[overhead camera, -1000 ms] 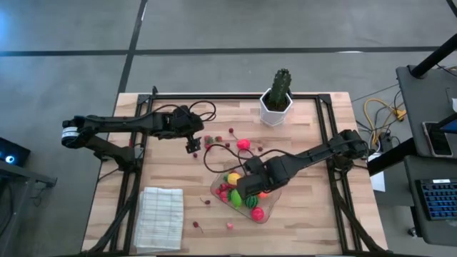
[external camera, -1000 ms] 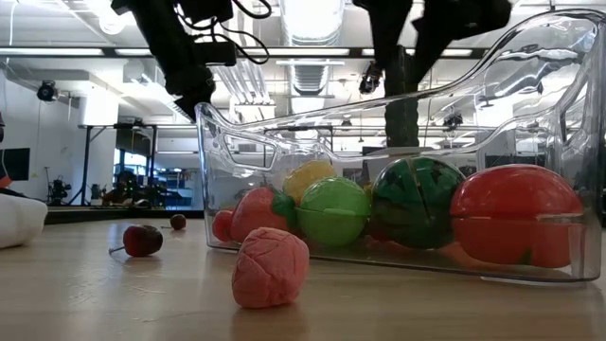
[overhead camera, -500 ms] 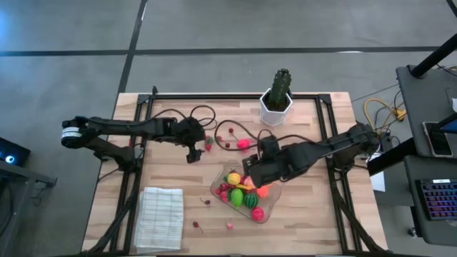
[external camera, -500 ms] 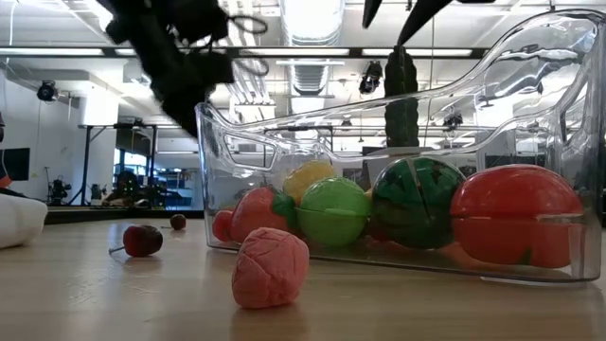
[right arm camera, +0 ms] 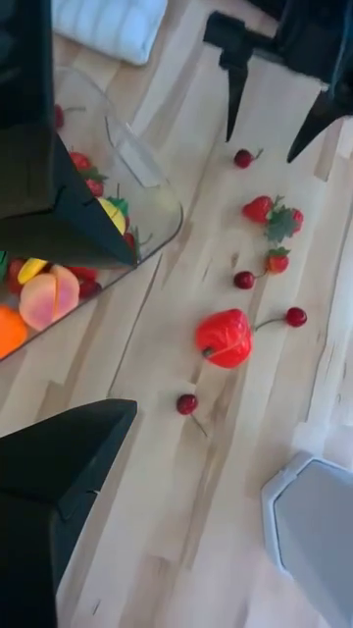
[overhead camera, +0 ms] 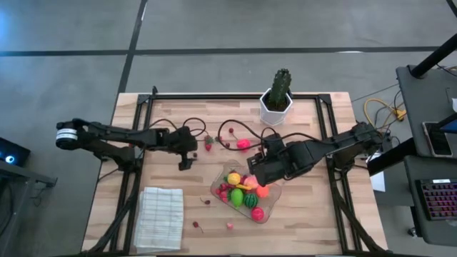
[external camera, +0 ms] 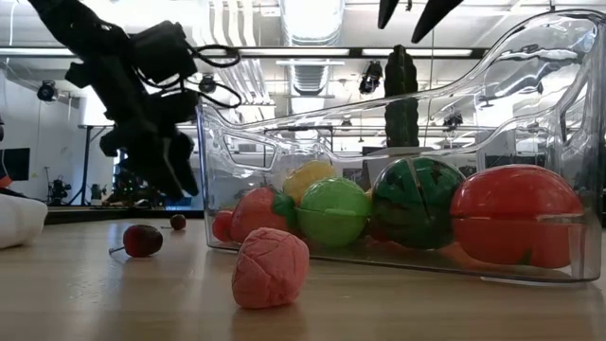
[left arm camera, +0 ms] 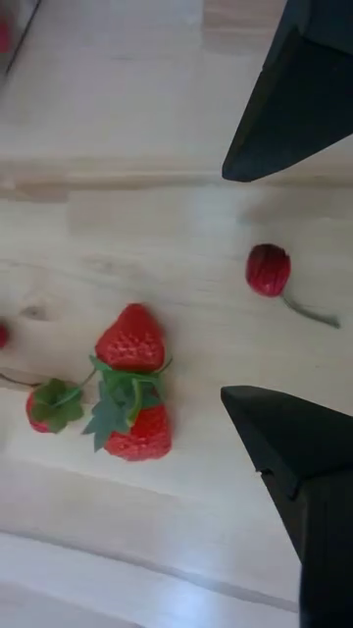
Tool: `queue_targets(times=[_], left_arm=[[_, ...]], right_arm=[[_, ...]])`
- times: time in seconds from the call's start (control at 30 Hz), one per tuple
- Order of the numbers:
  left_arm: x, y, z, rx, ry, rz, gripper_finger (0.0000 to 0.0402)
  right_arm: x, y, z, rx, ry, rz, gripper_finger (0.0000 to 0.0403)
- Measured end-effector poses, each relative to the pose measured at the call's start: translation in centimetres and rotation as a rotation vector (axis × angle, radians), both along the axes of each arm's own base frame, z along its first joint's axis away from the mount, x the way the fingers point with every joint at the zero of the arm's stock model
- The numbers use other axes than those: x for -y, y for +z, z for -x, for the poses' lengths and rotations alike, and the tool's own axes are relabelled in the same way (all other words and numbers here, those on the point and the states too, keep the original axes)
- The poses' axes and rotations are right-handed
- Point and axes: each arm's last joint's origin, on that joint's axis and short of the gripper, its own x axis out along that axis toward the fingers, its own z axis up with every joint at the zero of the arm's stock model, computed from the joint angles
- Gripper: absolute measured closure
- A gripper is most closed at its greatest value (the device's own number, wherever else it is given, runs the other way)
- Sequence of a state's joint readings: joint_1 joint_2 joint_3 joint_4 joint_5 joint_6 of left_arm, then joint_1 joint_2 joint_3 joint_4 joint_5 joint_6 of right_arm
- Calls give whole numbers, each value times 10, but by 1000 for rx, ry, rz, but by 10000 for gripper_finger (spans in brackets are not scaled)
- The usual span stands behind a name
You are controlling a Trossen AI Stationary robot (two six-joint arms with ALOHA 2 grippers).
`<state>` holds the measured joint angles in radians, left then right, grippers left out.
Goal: Pick and placing Produce into tupperware
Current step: Put the red cherry into the transparent bin
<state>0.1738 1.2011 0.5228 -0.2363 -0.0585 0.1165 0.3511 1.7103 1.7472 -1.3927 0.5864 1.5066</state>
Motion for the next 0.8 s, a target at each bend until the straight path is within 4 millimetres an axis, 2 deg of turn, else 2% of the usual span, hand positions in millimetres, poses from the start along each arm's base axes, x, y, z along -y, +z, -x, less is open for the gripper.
queue_targets(times=[0.13,0.43,0.57,0.8], left_arm=[[0,-1,2,-11,-13,-11,59],[0,-17,2,-88,-23,5,62],[0,-20,0,-102,-27,4,87],[-1,-28,-3,-144,-27,16,155]], right_arm=[[0,0,1,-9,0,2,181],[0,-1,0,-23,18,12,181],[0,-5,1,-33,16,15,181],[0,-17,2,-56,-19,6,181]])
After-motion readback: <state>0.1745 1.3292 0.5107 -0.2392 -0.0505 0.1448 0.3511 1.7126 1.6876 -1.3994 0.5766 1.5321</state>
